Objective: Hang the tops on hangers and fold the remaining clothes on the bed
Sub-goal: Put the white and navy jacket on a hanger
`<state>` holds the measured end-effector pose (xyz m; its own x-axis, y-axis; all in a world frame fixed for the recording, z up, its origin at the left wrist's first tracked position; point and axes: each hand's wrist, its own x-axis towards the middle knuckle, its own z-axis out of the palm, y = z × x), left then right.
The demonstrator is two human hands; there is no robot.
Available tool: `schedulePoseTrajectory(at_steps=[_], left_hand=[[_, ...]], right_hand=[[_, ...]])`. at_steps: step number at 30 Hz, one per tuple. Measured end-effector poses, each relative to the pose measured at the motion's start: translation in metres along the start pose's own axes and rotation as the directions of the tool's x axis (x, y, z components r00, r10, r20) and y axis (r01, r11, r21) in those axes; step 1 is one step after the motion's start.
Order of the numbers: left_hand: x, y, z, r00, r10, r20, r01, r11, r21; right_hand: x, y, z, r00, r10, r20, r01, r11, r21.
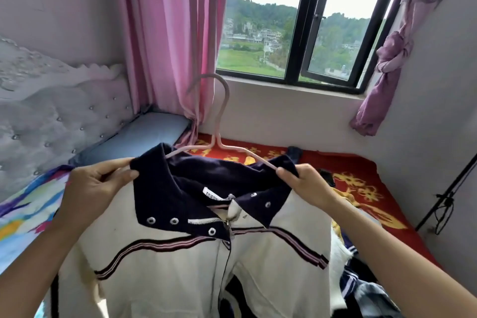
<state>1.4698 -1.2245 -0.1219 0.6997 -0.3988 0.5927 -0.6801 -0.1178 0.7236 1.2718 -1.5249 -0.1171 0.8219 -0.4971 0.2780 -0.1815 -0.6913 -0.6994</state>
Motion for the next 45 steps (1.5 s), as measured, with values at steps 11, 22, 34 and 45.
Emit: schedulePoseTrajectory(at_steps=[11, 22, 34, 45], left_hand=[[-0.021, -0.015, -0.113, 0.964, -0.171, -0.205, 0.165, 0.985, -0.047], [-0.169, 0.103, -0.206, 0.823, -0.223, -0.522, 0.377, 0.902, 0.209], [-0.396, 0.213, -0.288, 0.429, -0.174, -0.886, 0.799, 0.531, 0.283], [-0.564, 0.251, -0.381, 0.147, -0.007, -0.989, 0.900, 0.416, 0.130]], right_hand=[[0.049, -0.104, -0.012, 0.920, -0.243, 0.309, 0.231, 0.970, 0.075], [0.005, -0.269, 0.137, 0.322, -0.519, 0.792, 0.473, 0.813, 0.340], [-0.169, -0.398, 0.226, -0.219, -0.648, 0.730, 0.562, 0.528, 0.637], [-0.349, -0.534, 0.282, -0.394, -0.645, 0.655, 0.497, 0.450, 0.742]])
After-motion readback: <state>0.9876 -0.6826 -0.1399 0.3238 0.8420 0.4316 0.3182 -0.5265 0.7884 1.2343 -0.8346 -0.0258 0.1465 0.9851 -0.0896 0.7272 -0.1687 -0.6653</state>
